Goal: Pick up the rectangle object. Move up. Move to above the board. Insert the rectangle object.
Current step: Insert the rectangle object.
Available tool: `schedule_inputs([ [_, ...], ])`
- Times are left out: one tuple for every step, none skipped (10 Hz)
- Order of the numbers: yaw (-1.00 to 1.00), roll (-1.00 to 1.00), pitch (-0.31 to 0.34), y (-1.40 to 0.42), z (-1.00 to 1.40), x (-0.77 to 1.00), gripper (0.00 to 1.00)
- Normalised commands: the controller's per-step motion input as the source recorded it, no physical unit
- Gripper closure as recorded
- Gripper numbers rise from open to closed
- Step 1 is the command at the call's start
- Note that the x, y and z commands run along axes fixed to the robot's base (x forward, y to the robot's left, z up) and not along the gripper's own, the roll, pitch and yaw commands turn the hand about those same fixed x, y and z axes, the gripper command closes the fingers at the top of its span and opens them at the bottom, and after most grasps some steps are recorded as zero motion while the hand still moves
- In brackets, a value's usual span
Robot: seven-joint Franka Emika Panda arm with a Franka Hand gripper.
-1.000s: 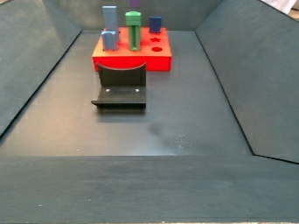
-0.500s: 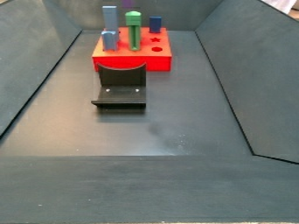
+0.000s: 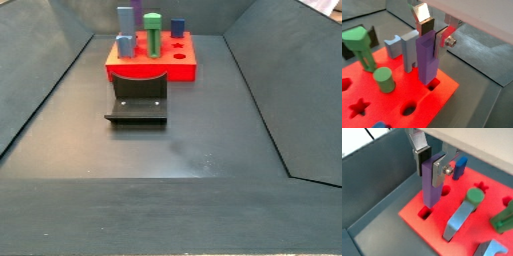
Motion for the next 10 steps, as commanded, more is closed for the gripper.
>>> schedule_inputs([
  [-0.14,0.01,0.114,-0.01,0.03,0.26,1.00],
  [0.00,0.00,0.000,-0.04,0.00,0.00,1.00],
  [0.24,0.23,0.021,-0.14,0.00,0.21,1.00],
  [0.42,0.29,0.066,-0.17,0.00,0.16,1.00],
  [0.00,0.04,0.000,-0.09,0.00,0.00,1.00],
  [0.00,0.00,0.000,0.03,0.00,0.00,1.00],
  [0.39,0.14,-0.033,0.00,-0.25,0.00,1.00],
  [0.72,0.27,-0.003,0.00,-0.27,-0.01,1.00],
  [0.56,0.21,0.000,-0.01,-0.21,0.03,1.00],
  [0.00,0.00,0.000,-0.04,0.00,0.00,1.00],
])
